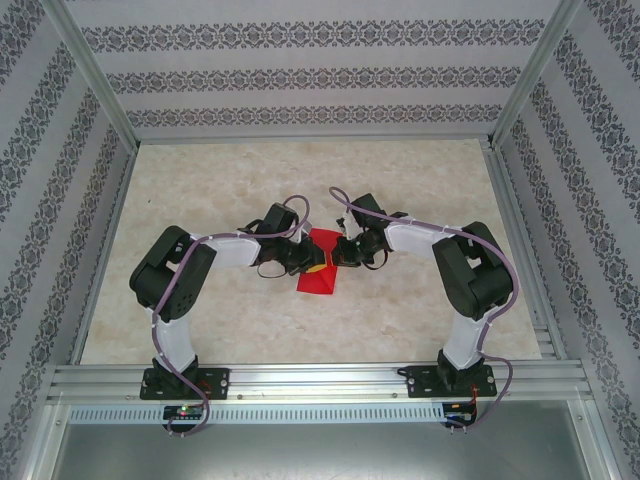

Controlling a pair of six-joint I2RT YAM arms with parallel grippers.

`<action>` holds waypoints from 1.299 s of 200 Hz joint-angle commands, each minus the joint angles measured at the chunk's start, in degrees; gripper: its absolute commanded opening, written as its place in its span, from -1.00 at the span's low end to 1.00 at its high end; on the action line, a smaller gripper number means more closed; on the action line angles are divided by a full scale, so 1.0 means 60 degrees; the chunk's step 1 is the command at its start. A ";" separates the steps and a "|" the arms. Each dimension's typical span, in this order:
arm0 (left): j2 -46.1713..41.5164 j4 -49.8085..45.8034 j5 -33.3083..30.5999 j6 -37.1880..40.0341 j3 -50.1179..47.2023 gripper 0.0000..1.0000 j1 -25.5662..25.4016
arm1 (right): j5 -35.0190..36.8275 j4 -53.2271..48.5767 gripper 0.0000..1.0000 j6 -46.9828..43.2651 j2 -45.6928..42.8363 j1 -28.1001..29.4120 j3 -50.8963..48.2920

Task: Fold a paper plane with a square sheet of paper (pick it up from the middle)
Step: Fold the triangle a second time at the center of the table.

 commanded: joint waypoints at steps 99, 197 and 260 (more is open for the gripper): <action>0.0360 -0.0823 -0.0670 0.0390 0.0203 -0.71 -0.0082 | 0.0102 -0.0216 -0.92 -0.0352 0.0446 -0.0087 0.0542; 0.0423 -0.1305 -0.1022 0.0477 0.0294 -0.72 -0.0082 | 0.0171 -0.0334 -0.91 -0.0397 0.0672 -0.0086 0.0659; -0.0029 -0.0998 -0.0667 0.0524 0.0440 -0.71 -0.0082 | 0.0351 -0.0523 -0.91 -0.0455 0.0732 -0.0081 0.0632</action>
